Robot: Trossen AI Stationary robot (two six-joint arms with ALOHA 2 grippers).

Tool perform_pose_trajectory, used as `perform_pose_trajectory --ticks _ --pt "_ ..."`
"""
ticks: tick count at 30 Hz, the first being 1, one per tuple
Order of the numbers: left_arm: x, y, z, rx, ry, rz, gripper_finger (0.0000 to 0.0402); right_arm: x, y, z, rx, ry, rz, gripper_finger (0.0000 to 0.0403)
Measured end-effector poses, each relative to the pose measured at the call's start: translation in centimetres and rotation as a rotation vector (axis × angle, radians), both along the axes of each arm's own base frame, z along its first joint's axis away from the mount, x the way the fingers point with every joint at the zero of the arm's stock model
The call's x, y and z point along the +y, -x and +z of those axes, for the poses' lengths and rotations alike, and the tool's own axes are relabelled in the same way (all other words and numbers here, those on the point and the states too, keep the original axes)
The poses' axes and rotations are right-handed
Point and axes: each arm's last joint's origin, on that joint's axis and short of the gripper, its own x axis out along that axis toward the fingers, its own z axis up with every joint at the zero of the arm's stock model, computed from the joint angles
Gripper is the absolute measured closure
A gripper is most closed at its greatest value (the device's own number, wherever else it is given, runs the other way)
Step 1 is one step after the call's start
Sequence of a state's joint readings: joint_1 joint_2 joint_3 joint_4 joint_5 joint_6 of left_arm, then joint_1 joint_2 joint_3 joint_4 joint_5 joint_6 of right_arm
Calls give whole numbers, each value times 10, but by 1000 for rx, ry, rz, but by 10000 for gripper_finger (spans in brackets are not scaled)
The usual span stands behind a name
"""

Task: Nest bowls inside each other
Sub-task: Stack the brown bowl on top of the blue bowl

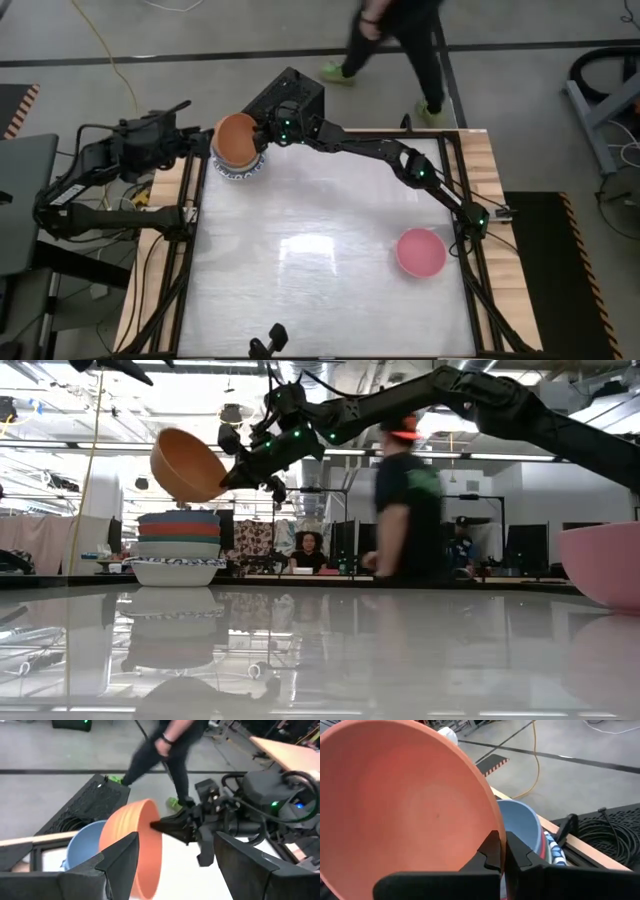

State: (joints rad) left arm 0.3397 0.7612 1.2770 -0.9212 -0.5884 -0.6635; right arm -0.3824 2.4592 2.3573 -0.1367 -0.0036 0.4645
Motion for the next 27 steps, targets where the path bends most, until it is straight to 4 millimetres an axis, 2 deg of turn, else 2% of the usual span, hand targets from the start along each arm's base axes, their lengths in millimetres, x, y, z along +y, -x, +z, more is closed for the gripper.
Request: perform_pose_trajectory --ticks 9,12,18,27 --pt "0 1 -5 28 42 13 159 -2 2 -4 33 -39 6 393" --pt "1 -3 -6 39 48 9 159 -1 1 -3 30 -9 10 369" --pt "5 -18 -11 83 78 -16 159 -2 1 -1 16 3 -1 325" --pt "14 -45 -24 242 103 -64 159 -3 1 1 -10 15 -5 302"
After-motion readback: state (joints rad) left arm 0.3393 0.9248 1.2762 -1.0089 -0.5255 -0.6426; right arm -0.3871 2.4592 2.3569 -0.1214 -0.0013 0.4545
